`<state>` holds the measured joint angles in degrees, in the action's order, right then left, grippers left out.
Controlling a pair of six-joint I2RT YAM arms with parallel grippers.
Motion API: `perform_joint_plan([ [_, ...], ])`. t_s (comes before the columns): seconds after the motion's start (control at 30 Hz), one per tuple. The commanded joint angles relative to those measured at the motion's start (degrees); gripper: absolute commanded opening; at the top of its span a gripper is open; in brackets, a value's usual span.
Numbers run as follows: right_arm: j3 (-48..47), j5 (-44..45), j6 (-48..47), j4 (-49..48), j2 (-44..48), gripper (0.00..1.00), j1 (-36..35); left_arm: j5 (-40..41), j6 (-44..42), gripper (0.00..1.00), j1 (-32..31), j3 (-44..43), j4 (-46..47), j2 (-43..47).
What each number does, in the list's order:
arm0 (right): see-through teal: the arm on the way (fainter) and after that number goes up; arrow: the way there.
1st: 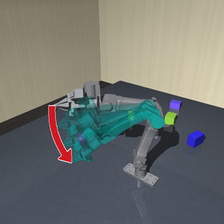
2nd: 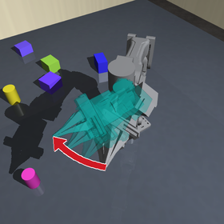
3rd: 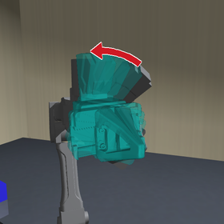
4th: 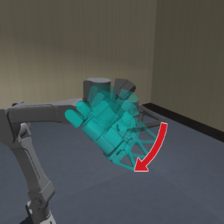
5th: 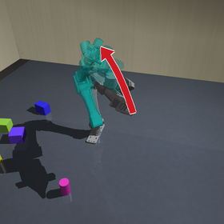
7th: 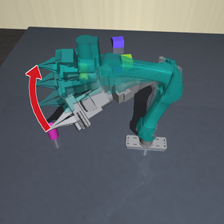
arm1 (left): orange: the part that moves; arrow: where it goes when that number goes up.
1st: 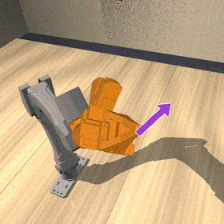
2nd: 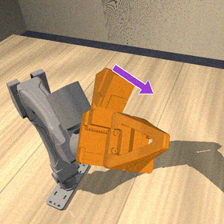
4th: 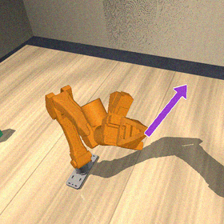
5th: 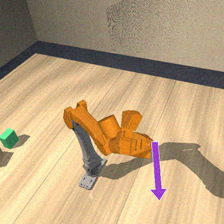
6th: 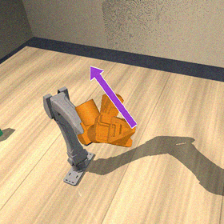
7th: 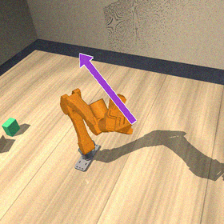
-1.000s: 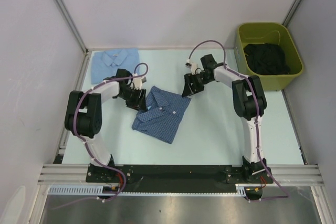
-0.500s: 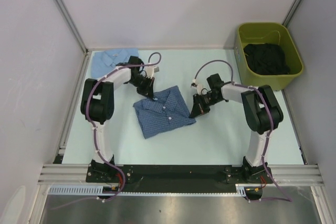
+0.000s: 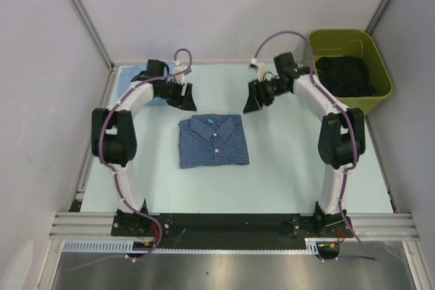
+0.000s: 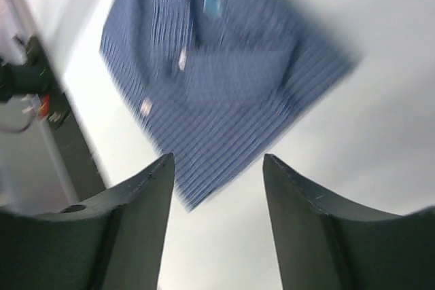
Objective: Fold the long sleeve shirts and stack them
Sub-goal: Fold the shirt
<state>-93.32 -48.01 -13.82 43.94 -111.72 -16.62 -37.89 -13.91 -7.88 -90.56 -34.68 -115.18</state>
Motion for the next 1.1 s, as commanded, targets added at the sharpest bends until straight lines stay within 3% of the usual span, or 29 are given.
perform_joint_plan([
  [0.0, -19.0, 2.7, -6.9, 2.8, -11.2, 0.65, -2.0, -3.2, 7.0, 0.71, 3.6, 11.0, 9.0, 14.2],
  [0.13, -36.2, 2.7, -11.9, 6.7, -23.3, 0.70, -4.8, -4.9, 15.5, 0.77, 5.5, 28.2, 16.7, 23.5],
  [0.2, -42.8, 2.2, -13.6, 7.6, -28.4, 0.72, -6.3, -6.1, 18.5, 0.79, 5.5, 32.4, 19.4, 27.4],
  [0.43, -36.9, 1.1, -16.8, -3.3, -29.8, 0.74, -10.4, -4.1, 20.6, 0.88, 5.5, 43.1, 21.1, 33.3],
  [0.7, -33.0, 3.2, -14.8, -13.4, -32.7, 0.74, -11.9, -0.3, 23.8, 0.88, 7.2, 47.0, 22.2, 33.9],
  [0.93, -36.8, 1.2, -16.6, -10.7, -36.3, 0.72, -13.3, 0.9, 28.8, 0.89, 7.4, 45.3, 25.5, 29.4],
  [1.07, -39.6, 0.3, -18.0, -8.4, -37.8, 0.64, -13.9, 0.6, 30.7, 0.88, 7.7, 42.3, 26.7, 24.4],
])
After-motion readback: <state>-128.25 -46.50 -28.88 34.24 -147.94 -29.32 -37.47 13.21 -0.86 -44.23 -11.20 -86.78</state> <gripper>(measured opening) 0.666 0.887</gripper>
